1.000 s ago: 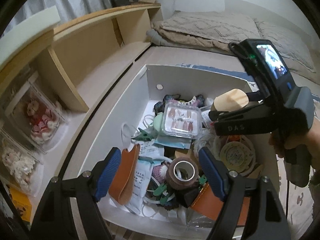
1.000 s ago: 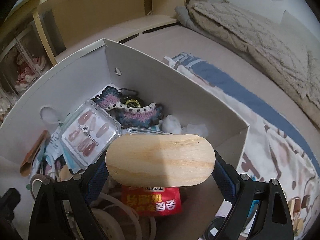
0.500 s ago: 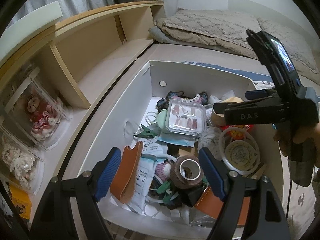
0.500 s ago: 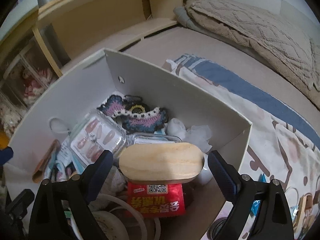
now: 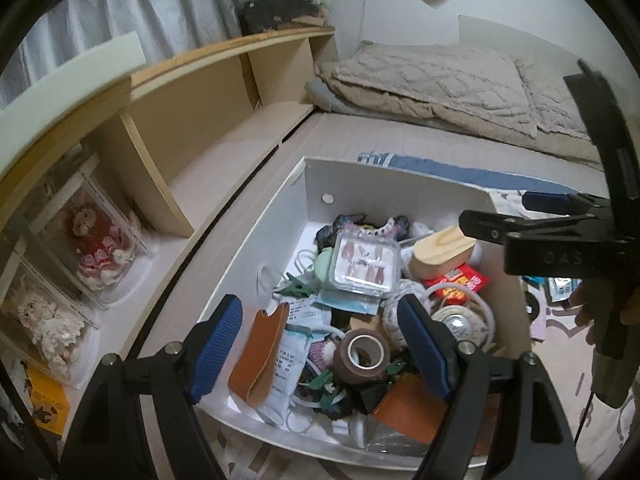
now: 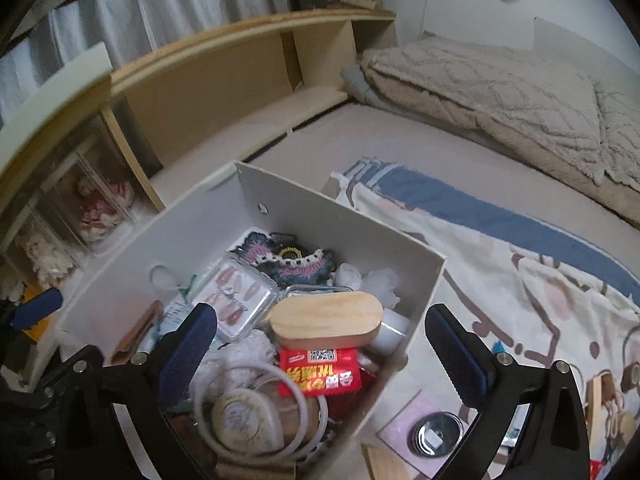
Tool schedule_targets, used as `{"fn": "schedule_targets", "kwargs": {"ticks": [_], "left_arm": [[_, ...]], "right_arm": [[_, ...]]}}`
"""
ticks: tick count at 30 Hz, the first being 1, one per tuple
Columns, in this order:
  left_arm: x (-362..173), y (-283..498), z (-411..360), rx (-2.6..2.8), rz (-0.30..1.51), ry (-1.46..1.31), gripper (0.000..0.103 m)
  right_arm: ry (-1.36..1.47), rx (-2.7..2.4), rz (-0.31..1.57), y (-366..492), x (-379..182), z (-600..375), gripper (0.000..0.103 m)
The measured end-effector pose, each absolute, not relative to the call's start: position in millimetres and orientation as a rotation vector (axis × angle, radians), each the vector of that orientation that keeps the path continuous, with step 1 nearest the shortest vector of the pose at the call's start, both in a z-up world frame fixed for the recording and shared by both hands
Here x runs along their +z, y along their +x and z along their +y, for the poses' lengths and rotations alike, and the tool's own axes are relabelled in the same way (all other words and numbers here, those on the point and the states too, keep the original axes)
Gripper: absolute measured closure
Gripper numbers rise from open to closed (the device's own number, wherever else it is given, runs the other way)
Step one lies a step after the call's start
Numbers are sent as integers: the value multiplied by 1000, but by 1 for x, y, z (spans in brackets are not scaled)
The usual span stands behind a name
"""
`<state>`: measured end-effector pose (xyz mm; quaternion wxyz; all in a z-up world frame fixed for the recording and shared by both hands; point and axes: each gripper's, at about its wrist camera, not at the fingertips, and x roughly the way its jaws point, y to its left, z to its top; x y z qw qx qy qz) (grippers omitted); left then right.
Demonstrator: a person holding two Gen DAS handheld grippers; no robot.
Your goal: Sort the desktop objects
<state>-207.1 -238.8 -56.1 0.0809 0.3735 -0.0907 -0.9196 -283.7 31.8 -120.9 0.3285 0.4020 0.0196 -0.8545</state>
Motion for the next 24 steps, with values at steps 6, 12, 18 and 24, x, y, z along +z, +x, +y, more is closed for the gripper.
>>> {"fn": "schedule_targets", "kwargs": {"ticks": [6,12,18,24], "left_arm": [[-38,-192,-220,-2788,-345,1032,23],[-17,-174,-207,-2839,-361,961,17],[-4,-158,-191,-2884,-372,946,11],[5,-140,-188,-2907,-336,953,5]], "right_arm": [[988,-2268,59,-263,-94,53,0],[927,-2284,86,-237,-70,75,0],[877,-2285,89,-208,-50,94,0],[838,-2289,108,-187,-38,108,0]]}}
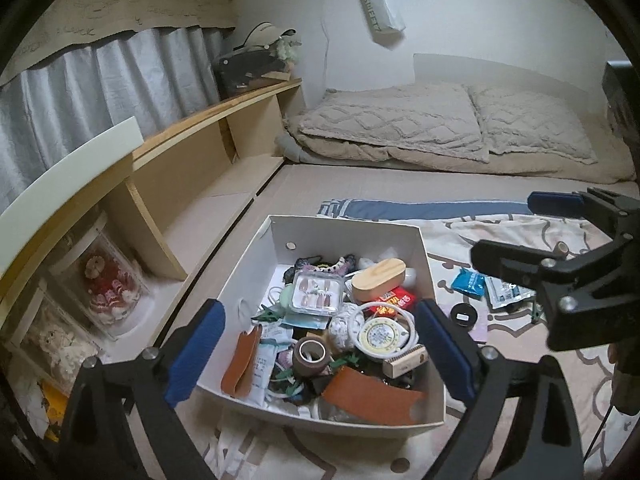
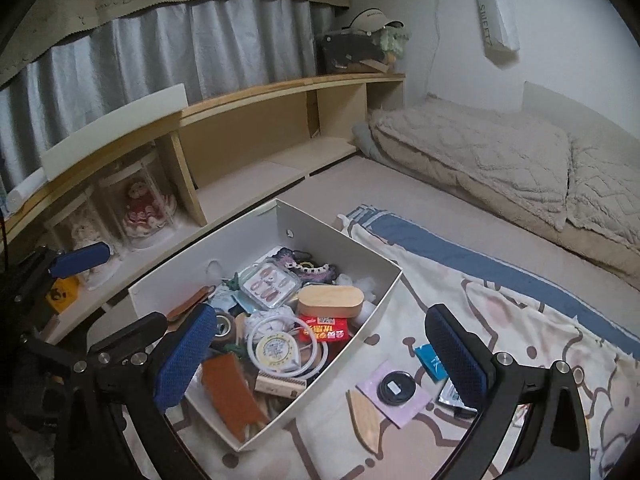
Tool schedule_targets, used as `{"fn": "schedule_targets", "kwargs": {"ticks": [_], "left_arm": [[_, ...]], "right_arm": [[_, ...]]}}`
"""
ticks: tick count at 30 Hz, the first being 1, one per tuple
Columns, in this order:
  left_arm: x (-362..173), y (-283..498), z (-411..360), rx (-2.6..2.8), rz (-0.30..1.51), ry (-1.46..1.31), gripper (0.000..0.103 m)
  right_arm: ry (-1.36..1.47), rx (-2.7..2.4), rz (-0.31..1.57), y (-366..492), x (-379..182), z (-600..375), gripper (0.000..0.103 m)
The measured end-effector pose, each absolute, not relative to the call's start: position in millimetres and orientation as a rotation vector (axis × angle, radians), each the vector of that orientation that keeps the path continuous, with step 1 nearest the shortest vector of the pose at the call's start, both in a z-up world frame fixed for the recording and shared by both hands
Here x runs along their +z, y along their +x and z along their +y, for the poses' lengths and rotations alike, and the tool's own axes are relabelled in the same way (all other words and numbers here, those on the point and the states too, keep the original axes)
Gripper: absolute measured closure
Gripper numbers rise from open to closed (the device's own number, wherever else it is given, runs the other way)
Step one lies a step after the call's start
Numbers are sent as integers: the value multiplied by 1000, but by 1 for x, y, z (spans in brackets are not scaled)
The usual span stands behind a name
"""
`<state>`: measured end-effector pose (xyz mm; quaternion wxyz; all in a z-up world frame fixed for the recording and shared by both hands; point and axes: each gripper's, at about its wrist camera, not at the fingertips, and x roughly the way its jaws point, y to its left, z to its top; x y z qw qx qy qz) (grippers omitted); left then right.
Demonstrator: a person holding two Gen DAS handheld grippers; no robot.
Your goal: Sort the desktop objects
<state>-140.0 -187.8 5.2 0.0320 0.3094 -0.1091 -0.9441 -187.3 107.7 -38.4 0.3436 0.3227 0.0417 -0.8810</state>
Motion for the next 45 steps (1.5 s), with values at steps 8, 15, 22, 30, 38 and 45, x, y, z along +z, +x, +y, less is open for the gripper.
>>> {"fn": "schedule_targets", "kwargs": {"ticks": [8,15,22,30,38,45], "left_arm": [[23,-105,-190,-2939,-267,875,2],[36,-74,-182,-2997,-216,804,0],[34,-53,-170,-3017,-204,824,0],[24,-30,-159,-3044,-203,839,0],[19,-16,-157,-3064,-169,872,0],[14,-13,-163,-3060,-116,911,0]], "right_arm": [[792,-2311,122,-161,-28,136,0],[758,-2348,135,-136,-23,161,0],[719,-2367,154,-105,-21,180,0],[686,-2370,174,-77,-19,196,0],[693,-2356,195,-66,-25,202,0],[709,-2358,204,-62,-29,206,0]]}}
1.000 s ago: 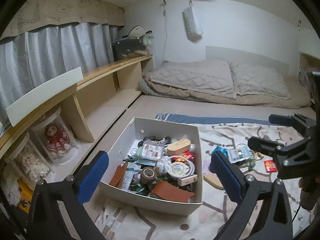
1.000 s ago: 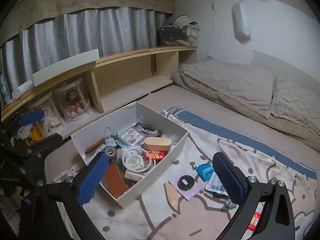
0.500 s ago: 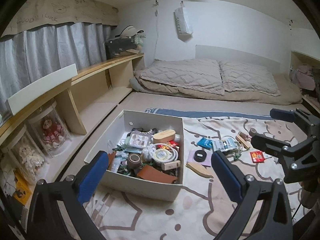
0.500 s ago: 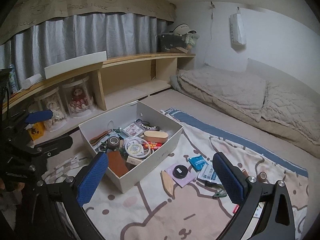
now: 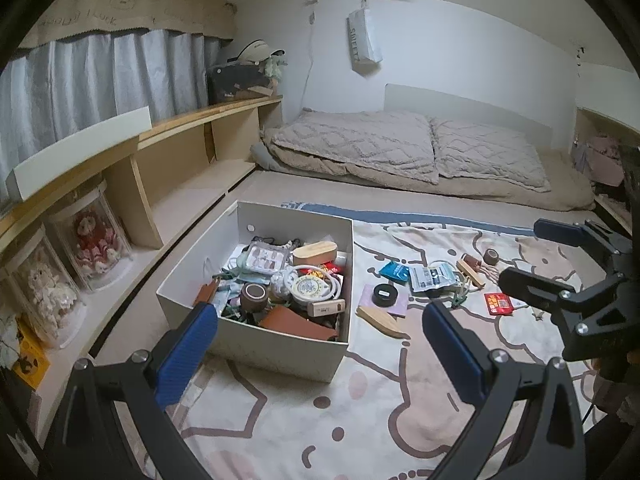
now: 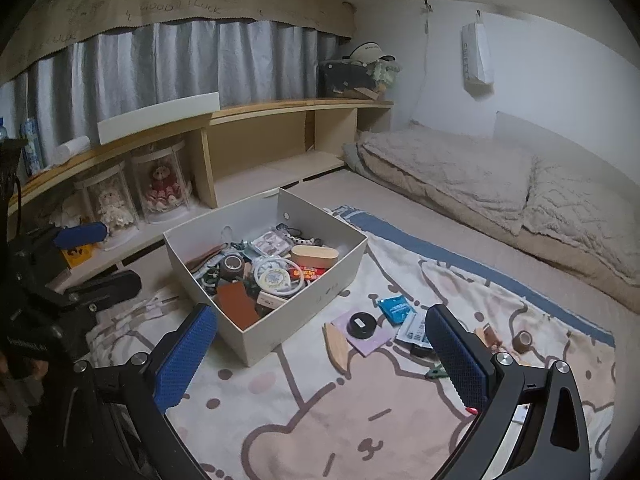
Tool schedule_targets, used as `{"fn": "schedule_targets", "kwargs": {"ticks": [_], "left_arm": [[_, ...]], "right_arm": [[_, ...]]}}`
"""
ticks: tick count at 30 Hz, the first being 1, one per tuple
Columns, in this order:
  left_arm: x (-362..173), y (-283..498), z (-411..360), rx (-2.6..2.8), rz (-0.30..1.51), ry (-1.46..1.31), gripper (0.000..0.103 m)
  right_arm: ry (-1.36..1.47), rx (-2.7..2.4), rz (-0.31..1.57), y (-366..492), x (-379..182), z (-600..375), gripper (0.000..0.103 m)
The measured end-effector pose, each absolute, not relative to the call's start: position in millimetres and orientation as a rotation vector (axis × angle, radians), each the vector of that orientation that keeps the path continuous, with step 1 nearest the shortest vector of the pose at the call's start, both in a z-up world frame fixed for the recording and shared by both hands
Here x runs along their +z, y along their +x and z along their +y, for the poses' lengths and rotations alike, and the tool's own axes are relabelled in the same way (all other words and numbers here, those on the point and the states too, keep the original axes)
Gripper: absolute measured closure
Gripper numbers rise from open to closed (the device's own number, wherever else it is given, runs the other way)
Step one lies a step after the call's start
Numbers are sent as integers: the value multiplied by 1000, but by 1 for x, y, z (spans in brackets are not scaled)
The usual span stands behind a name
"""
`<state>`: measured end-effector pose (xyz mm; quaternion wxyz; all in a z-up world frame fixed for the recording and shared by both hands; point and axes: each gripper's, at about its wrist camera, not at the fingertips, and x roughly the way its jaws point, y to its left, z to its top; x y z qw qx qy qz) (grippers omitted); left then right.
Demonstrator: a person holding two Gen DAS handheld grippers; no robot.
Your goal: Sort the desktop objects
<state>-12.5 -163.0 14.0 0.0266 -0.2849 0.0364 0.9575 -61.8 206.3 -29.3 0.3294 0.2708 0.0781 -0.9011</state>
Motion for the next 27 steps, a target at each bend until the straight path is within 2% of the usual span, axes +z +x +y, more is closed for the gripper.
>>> {"fn": "schedule_targets", "kwargs": {"ticks": [27], "left_arm": [[11,-7,-173,2977,148,-878,0]], "right_arm": [[752,-2336,211,-61,-34,206,0]]}}
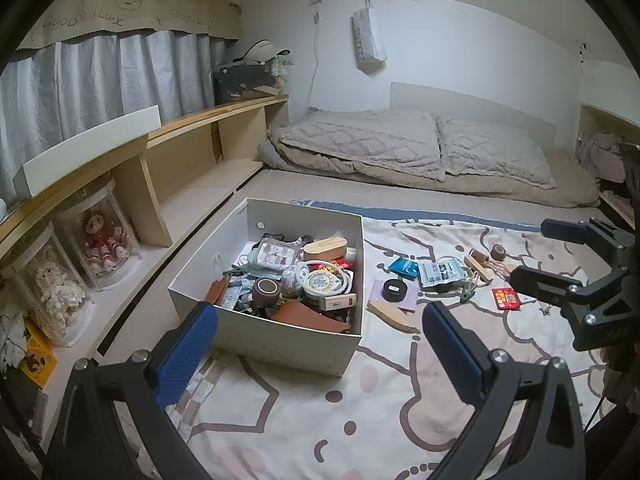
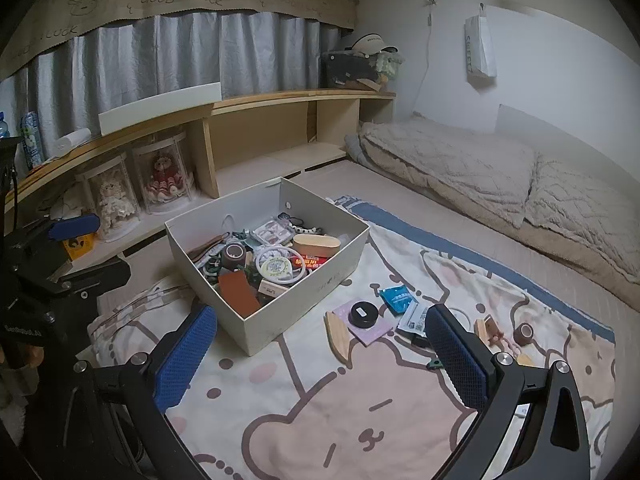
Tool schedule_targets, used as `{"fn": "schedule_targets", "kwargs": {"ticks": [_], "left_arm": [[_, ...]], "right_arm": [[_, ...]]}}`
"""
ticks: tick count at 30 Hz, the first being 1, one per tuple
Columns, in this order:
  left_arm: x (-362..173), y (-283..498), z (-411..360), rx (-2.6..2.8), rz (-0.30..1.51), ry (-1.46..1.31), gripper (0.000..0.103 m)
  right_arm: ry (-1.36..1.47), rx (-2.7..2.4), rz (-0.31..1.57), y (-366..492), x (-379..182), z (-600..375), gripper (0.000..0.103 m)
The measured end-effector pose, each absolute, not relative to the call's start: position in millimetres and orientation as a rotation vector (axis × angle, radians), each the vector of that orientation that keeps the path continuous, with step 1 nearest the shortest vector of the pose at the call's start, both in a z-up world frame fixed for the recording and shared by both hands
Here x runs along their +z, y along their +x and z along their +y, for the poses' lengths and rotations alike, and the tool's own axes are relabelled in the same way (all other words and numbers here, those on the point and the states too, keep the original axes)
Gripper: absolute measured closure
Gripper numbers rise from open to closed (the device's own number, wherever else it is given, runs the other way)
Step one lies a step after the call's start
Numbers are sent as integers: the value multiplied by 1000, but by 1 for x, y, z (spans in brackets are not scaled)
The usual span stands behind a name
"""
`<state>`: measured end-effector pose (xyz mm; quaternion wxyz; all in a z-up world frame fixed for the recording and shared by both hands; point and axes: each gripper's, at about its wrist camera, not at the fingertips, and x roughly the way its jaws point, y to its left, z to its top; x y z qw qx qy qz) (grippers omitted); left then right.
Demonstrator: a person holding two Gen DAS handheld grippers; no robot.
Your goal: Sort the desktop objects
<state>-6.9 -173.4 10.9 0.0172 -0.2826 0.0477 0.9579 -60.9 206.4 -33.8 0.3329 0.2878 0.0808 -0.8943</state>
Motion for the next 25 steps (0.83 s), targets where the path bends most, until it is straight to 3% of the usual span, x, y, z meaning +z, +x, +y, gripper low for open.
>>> {"fn": "schedule_targets", "kwargs": {"ticks": [25], "left_arm": [[7,-5,-174,2984,173,-877,0]], "right_arm": [[775,-2320,213,-63,-40,202,0]]}}
